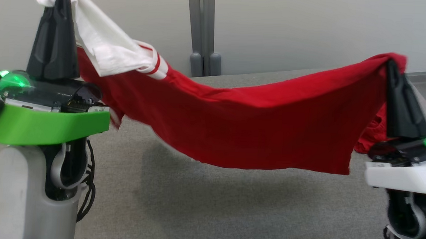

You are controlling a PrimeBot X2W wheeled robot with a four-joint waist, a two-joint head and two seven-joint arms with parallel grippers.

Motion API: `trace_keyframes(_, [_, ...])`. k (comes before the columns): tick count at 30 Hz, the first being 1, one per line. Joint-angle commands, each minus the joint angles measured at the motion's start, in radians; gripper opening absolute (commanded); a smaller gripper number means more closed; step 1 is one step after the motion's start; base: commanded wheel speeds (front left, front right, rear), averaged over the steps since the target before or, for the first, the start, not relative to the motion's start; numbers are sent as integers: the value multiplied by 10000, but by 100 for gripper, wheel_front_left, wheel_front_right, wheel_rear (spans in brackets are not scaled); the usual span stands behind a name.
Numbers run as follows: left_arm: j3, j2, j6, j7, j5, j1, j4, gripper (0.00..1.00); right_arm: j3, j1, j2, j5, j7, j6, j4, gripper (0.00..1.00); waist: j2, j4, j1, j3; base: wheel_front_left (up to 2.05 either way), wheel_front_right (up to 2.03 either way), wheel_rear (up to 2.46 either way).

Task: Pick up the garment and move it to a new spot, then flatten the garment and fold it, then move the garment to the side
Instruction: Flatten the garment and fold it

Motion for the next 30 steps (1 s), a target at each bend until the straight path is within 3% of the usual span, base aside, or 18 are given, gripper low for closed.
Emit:
trace_keyframes(1, [-50, 81, 33, 150, 21, -249, -502, 0, -249, -13, -58, -114, 216, 3, -600, 0, 0, -200, 0, -124, 0, 0, 0])
trace_keyframes(9, [-347, 144, 152, 1486, -500, -763, -2670, 0, -1490, -228, 32, 61, 1361, 3, -3164, 0, 0, -533, 0, -54, 0, 0, 0])
trace_keyframes(15, [-287, 400, 318, 2100, -462, -952, -2353, 0, -1749, 3, 166, 361, 2124, 3, -2941, 0, 0, -584, 0, 490, 0, 0, 0])
trace_keyframes(19, [-160, 462, 352, 2235, -580, -1277, -1442, 0, -1496, -360, 77, 586, 2268, 3, -2022, 0, 0, -491, 0, 1337, 0, 0, 0])
trace_keyframes(22, [-82, 648, 262, 2299, -390, -2175, -205, 0, -1139, -1490, -319, 580, 2285, 3, -683, 0, 0, -386, 0, 2279, 0, 0, 0])
trace_keyframes(30, [-322, 1108, 229, 1795, 1092, -6770, 4210, 0, -217, -7270, -798, -484, 1404, 3, 4330, 0, 0, -308, 0, 4108, 0, 0, 0])
